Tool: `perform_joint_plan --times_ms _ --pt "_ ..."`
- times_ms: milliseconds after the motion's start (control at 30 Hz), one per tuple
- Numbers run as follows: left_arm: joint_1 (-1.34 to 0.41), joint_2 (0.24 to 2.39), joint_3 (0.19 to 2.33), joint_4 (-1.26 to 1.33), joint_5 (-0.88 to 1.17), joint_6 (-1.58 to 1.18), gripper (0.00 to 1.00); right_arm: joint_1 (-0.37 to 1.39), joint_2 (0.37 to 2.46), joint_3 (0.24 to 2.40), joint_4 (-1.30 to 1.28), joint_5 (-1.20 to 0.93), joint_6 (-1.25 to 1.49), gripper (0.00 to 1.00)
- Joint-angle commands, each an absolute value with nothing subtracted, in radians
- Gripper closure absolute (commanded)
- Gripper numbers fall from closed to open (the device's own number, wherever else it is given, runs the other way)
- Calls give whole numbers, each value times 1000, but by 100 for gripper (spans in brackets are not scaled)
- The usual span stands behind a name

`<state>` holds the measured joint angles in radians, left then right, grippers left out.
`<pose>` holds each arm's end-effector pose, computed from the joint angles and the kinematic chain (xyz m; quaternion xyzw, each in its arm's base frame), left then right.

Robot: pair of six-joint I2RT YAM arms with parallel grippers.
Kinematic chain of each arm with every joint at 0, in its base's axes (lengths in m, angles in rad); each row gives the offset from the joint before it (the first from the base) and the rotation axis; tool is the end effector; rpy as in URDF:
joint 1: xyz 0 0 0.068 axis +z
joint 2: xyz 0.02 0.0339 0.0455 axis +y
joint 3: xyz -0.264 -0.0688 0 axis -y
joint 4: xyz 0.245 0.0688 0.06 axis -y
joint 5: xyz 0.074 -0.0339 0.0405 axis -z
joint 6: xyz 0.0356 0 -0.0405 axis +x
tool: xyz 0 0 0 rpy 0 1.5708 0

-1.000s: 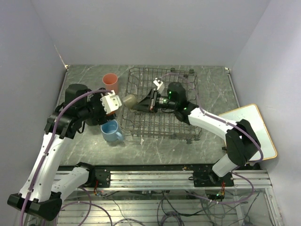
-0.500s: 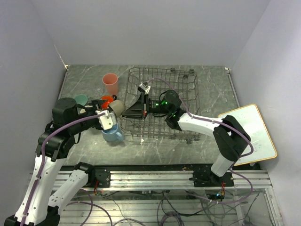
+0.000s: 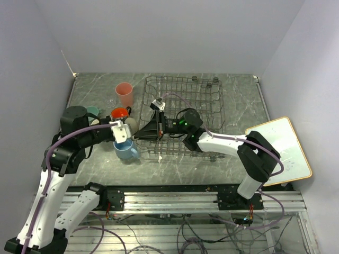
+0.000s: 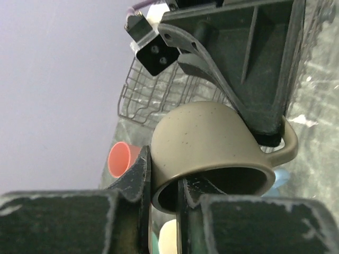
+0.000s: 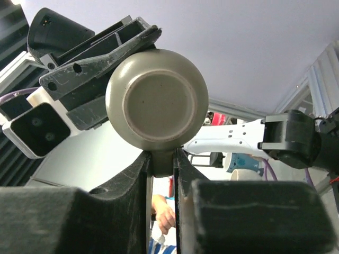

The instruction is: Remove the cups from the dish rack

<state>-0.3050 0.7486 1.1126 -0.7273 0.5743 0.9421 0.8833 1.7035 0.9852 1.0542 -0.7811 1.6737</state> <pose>0.1194 -0.0579 0.3996 0.5915 0.5470 -0.0509 0.5901 0.2171 0.3039 0.2918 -0.0804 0.6136 0.7855 0.0062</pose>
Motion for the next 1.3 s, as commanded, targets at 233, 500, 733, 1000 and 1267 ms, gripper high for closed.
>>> perform_joint_plan --times_ms 233,500,733,1000,1267 --pt "-342 1026 1237 -1127 616 1013 93 685 1533 967 554 -747 1320 22" --pt "-615 1207 1231 -1210 457 1019 93 376 1368 1062 -118 -493 887 11" --pt "-844 1356 1136 -1079 309 974 93 263 1289 1138 -308 -337 756 4" --pt "-957 1576 1103 -928 136 852 93 235 1214 1181 -373 -263 706 0" --pt "-1002 1679 1083 -823 128 827 93 219 1150 1160 -458 -155 633 0"
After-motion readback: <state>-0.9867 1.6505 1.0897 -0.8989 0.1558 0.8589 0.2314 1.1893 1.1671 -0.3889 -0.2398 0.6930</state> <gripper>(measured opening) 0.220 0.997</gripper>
